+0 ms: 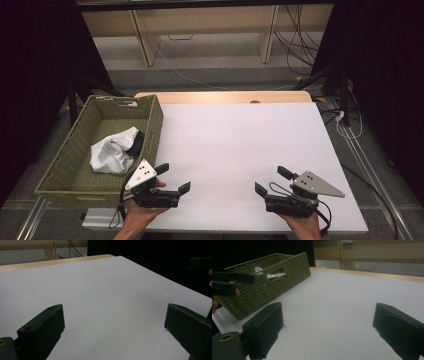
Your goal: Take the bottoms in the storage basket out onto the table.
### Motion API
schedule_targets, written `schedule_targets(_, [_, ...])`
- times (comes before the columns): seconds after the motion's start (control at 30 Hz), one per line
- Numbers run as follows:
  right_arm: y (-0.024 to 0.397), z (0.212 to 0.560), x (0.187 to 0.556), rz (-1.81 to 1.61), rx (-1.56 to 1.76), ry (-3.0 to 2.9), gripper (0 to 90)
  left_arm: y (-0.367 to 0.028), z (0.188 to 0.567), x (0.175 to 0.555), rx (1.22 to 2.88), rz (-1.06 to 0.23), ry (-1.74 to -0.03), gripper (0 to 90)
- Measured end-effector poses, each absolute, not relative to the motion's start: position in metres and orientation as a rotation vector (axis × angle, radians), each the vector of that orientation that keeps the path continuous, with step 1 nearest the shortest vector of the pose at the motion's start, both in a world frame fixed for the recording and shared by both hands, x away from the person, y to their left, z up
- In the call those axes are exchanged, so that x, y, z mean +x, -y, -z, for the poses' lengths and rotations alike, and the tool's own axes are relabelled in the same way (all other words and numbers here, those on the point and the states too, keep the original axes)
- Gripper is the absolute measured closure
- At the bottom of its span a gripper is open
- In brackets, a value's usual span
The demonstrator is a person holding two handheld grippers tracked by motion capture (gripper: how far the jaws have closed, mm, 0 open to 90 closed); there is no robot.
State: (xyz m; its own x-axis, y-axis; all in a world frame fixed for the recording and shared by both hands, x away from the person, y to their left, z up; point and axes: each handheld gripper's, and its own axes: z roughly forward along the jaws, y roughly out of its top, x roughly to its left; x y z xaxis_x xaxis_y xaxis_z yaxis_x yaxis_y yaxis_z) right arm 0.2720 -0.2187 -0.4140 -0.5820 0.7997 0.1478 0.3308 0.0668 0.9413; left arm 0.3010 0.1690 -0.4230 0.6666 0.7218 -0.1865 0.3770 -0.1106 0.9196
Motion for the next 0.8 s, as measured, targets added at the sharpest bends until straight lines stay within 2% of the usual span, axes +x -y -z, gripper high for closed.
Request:
schedule_targets(0.5, [0.2189, 0.4137, 0.2711, -1.519, 1.119, -1.943, 10.5, -0.1686, 0.4228, 0.3026, 1.724, -0.367, -0.899, 2.7])
schedule_targets(0.8, [0.2192, 0.4147, 0.2712, -1.527, 1.124, -1.946, 10.6, -0.1694, 0.4177, 0.3072, 1.711, -0.246, -0.931, 4.2])
